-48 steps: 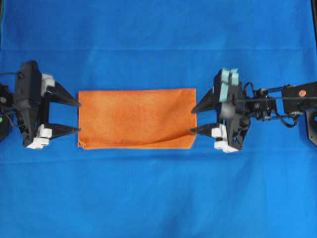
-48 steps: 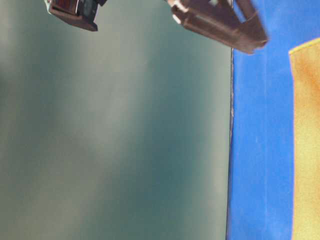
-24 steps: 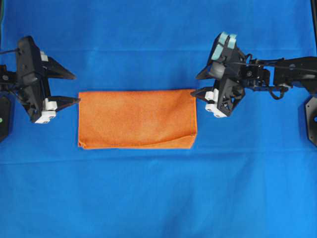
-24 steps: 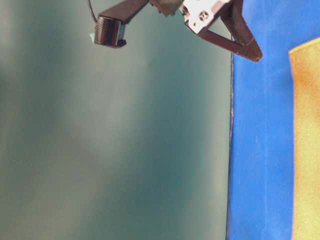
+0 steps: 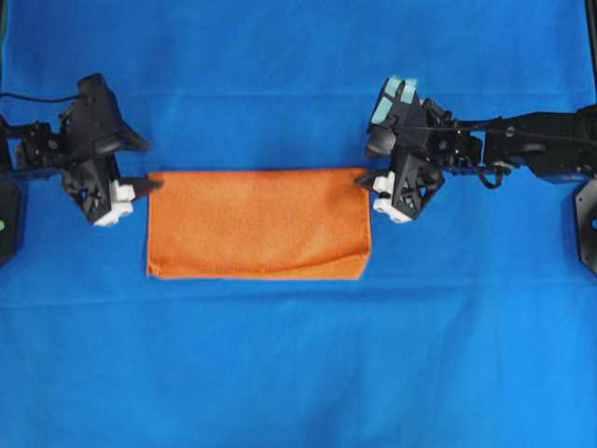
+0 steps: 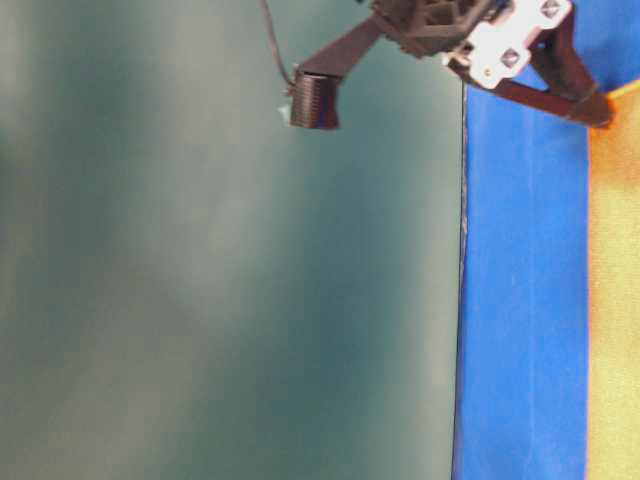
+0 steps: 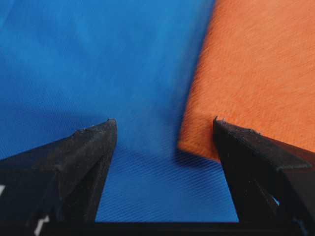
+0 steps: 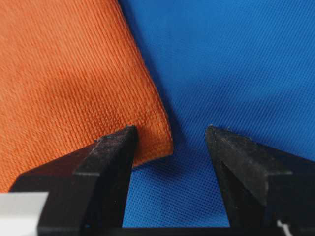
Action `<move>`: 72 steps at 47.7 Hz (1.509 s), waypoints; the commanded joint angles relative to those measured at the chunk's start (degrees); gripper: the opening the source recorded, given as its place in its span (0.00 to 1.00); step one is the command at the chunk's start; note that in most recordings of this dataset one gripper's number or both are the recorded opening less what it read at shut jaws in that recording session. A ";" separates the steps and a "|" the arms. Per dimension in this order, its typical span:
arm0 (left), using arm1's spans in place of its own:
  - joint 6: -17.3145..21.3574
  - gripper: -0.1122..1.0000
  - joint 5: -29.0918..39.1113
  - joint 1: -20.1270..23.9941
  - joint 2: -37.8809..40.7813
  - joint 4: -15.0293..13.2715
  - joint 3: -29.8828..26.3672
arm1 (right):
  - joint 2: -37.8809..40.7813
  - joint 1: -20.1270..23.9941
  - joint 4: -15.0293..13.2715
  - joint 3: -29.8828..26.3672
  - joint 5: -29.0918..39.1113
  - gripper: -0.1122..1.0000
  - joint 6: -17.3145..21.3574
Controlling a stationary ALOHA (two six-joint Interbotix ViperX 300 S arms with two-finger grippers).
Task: Fold the orange towel.
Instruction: 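Lower both grippers to the folded towel's top corners and pinch, then lift the towel strip and swing the left end toward the right gripper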
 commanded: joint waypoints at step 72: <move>0.26 0.16 29.09 -3.87 -27.42 0.00 -10.11 | -23.55 4.31 -1.67 -2.20 13.10 0.13 -0.35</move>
